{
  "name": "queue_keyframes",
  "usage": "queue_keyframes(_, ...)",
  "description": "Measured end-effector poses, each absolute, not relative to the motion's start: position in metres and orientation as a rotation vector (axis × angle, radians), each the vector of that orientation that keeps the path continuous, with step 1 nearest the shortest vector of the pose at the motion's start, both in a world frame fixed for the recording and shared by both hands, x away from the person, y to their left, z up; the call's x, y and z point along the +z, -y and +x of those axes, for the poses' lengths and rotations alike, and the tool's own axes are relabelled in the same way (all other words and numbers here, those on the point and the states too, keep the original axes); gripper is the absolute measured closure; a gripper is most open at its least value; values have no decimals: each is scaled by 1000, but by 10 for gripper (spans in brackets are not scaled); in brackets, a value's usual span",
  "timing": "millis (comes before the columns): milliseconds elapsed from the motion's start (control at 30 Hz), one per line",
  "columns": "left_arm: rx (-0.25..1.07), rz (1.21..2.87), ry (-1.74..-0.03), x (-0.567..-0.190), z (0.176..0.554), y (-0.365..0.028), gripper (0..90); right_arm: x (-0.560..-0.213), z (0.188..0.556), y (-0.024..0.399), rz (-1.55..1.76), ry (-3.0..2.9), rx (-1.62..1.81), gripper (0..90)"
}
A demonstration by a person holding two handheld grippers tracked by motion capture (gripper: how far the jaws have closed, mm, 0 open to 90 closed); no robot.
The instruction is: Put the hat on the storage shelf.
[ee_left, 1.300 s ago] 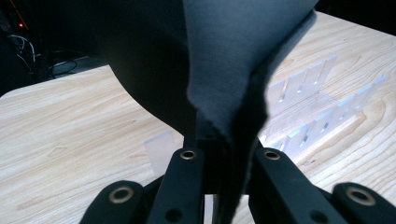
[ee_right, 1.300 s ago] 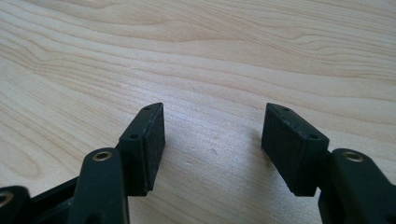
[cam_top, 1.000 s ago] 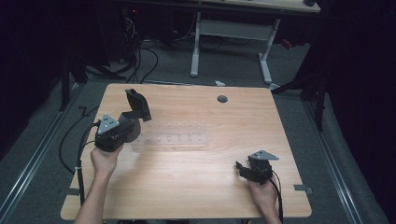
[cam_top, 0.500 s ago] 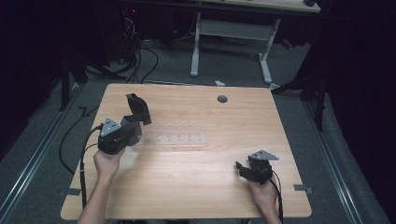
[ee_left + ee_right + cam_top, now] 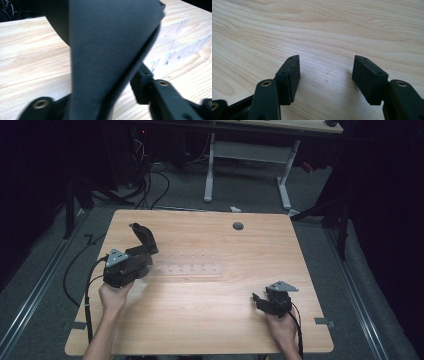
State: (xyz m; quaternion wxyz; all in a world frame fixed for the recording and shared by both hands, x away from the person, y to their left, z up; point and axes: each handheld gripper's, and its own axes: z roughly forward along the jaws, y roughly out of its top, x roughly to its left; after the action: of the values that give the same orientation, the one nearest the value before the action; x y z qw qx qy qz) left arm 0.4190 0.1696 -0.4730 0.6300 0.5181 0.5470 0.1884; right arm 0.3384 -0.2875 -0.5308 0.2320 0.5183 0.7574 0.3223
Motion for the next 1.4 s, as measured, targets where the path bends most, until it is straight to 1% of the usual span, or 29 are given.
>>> queue_keyframes(100, 424, 1180, -1270, -472, 417, -173, 525, -531, 338, 287, 1425, -2081, 886, 398)
queue_keyframes(267, 404, 1178, -1301, -471, 415, -178, 413, -531, 338, 287, 1424, -2082, 886, 398)
queue_keyframes(433, 395, 1177, -1299, -465, 408, -180, 373, -531, 338, 287, 1424, -2081, 886, 398)
queue_keyframes(1133, 378, 1146, -1328, -465, 379, -196, 347, -531, 338, 288, 1426, -2081, 887, 398)
queue_keyframes(1333, 337, 1139, -1346, -476, 364, -196, 347, -531, 338, 288, 1425, -2081, 887, 398)
queue_keyframes(1400, 357, 1155, -1351, -479, 360, -195, 345, -531, 338, 287, 1425, -2082, 886, 398)
